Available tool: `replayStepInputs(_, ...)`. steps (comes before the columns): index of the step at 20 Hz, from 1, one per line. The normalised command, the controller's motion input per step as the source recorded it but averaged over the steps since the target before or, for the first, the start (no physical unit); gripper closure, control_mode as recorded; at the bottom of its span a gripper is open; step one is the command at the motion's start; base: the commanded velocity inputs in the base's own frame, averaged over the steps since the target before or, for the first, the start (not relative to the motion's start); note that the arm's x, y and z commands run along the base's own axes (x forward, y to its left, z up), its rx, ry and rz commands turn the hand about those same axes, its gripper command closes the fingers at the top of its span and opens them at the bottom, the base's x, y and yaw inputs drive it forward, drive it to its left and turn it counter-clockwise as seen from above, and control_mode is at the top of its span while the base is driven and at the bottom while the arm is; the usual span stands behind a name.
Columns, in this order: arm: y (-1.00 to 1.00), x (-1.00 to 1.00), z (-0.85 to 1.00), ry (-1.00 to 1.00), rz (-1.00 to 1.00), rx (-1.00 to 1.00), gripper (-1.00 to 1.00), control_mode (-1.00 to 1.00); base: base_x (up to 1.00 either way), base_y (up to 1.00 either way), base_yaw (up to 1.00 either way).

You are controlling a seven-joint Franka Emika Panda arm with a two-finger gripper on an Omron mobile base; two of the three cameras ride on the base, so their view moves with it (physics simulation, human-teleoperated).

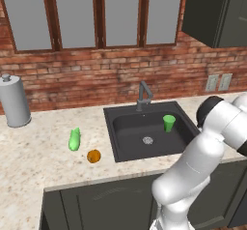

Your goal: Remove the corn and orange from the sink. Then move the bowl and cup from the counter to the sink for washing.

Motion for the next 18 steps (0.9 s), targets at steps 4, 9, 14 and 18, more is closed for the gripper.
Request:
replayStepInputs(4, -0.15, 0.11, -0.13, 0.05, 0.00, -0.02, -1.00, -1.00, 0.00, 0.00, 0.00)
replayStepInputs(9, -0.12, 0.14, -0.16, 0.05, 0.00, 0.00, -1.00, -1.00, 0.00, 0.00, 0.00)
replayStepInputs(14, -0.15, 0.15, -0.15, 0.03, 0.00, 0.00, -1.00, -1.00, 0.00, 0.00, 0.00)
replayStepInputs(18, -0.21, 0.10, -0.03, 0.00, 0.00, 0.00, -1.00, -1.00, 0.00, 0.00, 0.00)
